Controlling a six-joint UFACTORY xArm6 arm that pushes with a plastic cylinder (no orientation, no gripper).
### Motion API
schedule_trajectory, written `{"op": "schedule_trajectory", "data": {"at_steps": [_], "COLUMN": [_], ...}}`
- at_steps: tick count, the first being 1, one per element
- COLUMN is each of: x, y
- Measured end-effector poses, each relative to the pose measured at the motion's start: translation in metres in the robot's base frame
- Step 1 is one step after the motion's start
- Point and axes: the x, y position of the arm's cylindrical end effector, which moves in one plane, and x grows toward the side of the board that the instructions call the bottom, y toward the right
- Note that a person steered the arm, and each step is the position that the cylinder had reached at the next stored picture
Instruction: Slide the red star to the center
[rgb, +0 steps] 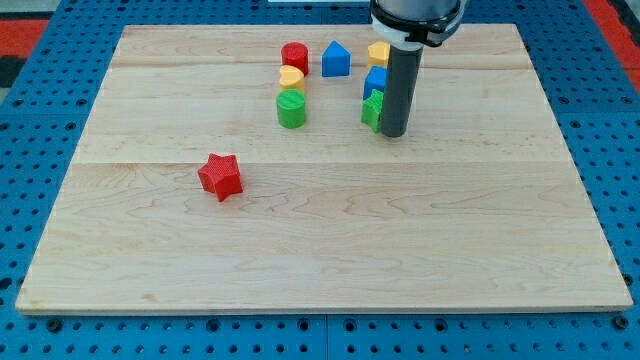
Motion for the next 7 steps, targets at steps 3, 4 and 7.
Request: {"op": "schedule_trajectory", "data": {"at_steps": [3, 4, 7], "x": [0.093, 0.125, 0.09], "y": [-0.069, -0.136, -0.218]}}
